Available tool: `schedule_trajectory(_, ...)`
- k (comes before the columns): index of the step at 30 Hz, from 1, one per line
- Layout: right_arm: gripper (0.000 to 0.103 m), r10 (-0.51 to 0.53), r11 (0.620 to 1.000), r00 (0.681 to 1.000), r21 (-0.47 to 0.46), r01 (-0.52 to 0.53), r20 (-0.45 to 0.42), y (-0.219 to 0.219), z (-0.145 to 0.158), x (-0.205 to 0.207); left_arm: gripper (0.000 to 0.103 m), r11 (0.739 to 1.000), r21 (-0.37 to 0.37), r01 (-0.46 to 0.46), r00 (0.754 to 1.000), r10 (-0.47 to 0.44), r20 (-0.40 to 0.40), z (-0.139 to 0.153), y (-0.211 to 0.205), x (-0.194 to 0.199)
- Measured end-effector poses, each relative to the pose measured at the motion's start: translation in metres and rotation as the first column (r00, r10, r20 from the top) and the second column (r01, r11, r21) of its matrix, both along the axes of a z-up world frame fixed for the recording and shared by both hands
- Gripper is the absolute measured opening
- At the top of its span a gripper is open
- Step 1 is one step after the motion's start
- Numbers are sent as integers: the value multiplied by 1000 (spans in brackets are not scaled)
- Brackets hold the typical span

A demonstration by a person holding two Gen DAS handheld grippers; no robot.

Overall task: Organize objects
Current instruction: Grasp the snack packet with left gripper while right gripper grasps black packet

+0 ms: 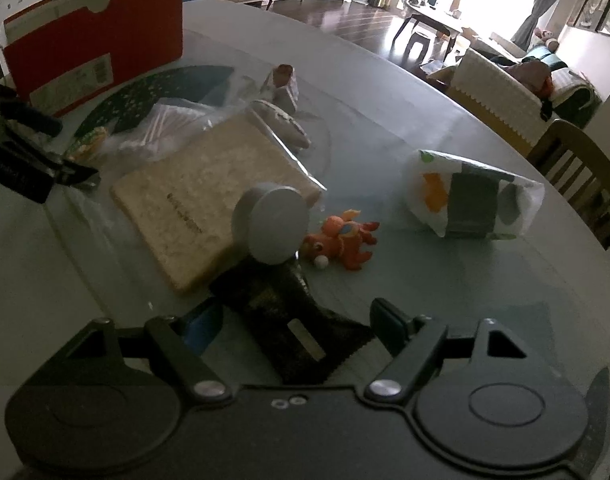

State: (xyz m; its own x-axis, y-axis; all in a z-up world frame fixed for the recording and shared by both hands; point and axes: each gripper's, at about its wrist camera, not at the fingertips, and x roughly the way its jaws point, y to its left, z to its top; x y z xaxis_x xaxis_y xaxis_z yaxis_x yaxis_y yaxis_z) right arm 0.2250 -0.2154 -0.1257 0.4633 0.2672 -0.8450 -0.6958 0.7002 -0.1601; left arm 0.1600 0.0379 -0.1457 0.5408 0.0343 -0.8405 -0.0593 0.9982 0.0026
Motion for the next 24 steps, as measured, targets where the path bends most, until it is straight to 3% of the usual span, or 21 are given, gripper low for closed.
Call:
schedule_trajectory(2, 76, -6, 1000, 1000, 5, 6, -2, -1, 0, 0, 95, 1000, 2, -5, 1000, 5, 5, 0, 0, 0)
schedule_trajectory(5, 69, -14, 1000, 1000, 9, 14, -9, -1, 1, -1, 76, 1000, 3, 4, 1000, -4, 24, 3, 1, -2)
schedule_trajectory(7, 59, -16, 1000, 1000, 10, 16, -12, -1, 2, -4, 56, 1000, 5, 26, 999, -26, 31, 7, -2, -2)
schedule_trajectory(9, 54, -21, 1000, 1000, 4, 22, -14, -1, 3, -8, 48, 999, 3, 47, 998, -47, 33, 8, -5, -2)
schedule_trajectory(10, 45, -22, 1000, 1000, 6, 22, -18, -1, 3, -10, 44, 998, 6, 56, 998, -56, 34, 9, -6, -2)
schedule_trajectory(13, 40, -44, 999, 999, -3, 43, -30, -1, 4, -19, 32, 997, 8, 77, 996, -77, 38, 10, -10, -4)
schedule_trajectory(17, 36, -88, 996, 994, 0, 88, -59, -3, 7, -33, 22, 997, -7, 81, 996, -80, 40, 11, -9, -9)
schedule_trajectory(24, 33, -193, 977, 964, 58, 207, -180, -11, 15, -60, 20, 993, -49, 105, 994, -103, 42, 12, -4, -25)
